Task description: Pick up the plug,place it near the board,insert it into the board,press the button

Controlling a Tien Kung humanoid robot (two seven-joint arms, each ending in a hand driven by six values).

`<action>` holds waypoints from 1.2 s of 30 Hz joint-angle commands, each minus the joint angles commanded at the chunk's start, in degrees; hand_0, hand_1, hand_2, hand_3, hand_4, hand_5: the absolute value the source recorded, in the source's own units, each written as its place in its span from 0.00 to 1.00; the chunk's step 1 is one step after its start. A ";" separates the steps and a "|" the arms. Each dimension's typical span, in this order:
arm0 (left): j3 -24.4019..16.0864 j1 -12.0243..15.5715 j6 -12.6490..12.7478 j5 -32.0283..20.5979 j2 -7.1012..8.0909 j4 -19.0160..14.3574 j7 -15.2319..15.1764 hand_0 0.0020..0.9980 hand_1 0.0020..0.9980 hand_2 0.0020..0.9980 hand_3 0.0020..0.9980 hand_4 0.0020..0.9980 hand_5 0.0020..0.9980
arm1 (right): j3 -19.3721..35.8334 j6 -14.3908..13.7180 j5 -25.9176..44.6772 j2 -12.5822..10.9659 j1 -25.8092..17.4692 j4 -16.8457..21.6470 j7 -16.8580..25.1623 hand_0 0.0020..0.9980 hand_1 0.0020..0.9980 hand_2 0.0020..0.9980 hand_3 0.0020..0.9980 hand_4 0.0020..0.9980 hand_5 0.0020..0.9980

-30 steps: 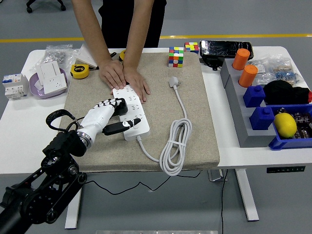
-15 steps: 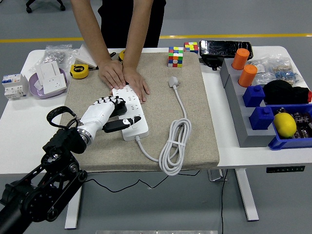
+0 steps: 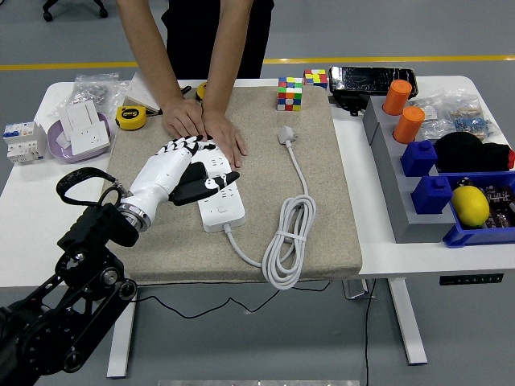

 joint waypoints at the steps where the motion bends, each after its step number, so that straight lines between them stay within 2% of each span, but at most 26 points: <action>1: -0.49 0.78 -1.98 -0.62 0.05 -2.07 1.70 0.35 0.38 0.48 0.86 0.88 0.45 | -0.01 0.00 -0.01 0.01 -0.06 0.00 0.00 0.82 0.75 0.74 0.76 1.00 0.80; 3: -0.80 1.60 -5.80 -1.64 0.31 -5.18 4.53 0.35 0.38 0.48 0.86 0.88 0.45 | 0.04 0.02 -0.11 0.04 -0.12 0.00 -0.03 0.82 0.75 0.74 0.76 1.00 0.80; 6: -0.33 2.03 -10.98 0.11 0.93 -7.93 7.94 0.35 0.38 0.48 0.86 0.88 0.45 | 0.00 0.03 -0.10 0.07 -0.18 0.00 -0.03 0.82 0.75 0.74 0.76 1.00 0.80; 7: -0.13 2.07 -12.34 -0.05 1.03 -8.25 8.51 0.23 0.12 0.23 0.85 0.75 0.23 | 0.00 0.04 -0.11 0.08 -0.18 0.00 -0.03 0.82 0.75 0.74 0.76 1.00 0.80; 12: 1.15 1.45 -17.22 0.17 1.06 -7.26 11.50 0.23 0.12 0.23 0.85 0.75 0.23 | -0.13 0.03 -0.03 0.08 -0.09 0.00 0.03 0.82 0.75 0.74 0.76 1.00 0.80; 13: 1.57 1.18 -18.12 -0.03 1.08 -6.56 12.01 0.18 0.06 0.17 0.75 0.57 0.11 | -0.10 0.03 -0.07 0.10 -0.08 0.00 0.01 0.82 0.75 0.74 0.76 1.00 0.80; 18: 3.99 -0.02 -18.50 -1.01 1.05 -3.01 12.27 0.18 0.06 0.17 0.75 0.57 0.11 | -0.11 0.02 -0.01 0.05 -0.14 0.00 -0.04 0.82 0.75 0.74 0.76 1.00 0.80; 19: 4.20 -0.12 -18.47 -0.96 0.98 -2.63 12.24 0.17 0.05 0.16 0.80 0.51 0.11 | -0.14 0.03 -0.01 0.04 -0.13 0.00 -0.05 0.82 0.75 0.74 0.76 1.00 0.80; 24: 5.81 -1.12 -18.33 -0.71 0.56 -0.17 12.27 0.17 0.05 0.16 0.80 0.51 0.11 | -0.18 0.03 0.05 0.03 -0.12 0.00 -0.07 0.82 0.75 0.74 0.76 1.00 0.80; 25: 6.11 -1.32 -18.16 -0.51 0.54 0.29 12.20 0.17 0.05 0.16 0.83 0.48 0.09 | -0.21 0.04 0.08 0.05 -0.11 0.00 -0.08 0.82 0.75 0.74 0.76 1.00 0.80; 36: 6.15 -2.59 -17.07 0.77 -0.50 3.19 11.74 0.16 0.04 0.16 0.87 0.47 0.08 | -0.32 0.01 0.28 0.01 0.01 0.00 -0.06 0.82 0.75 0.74 0.76 1.00 0.80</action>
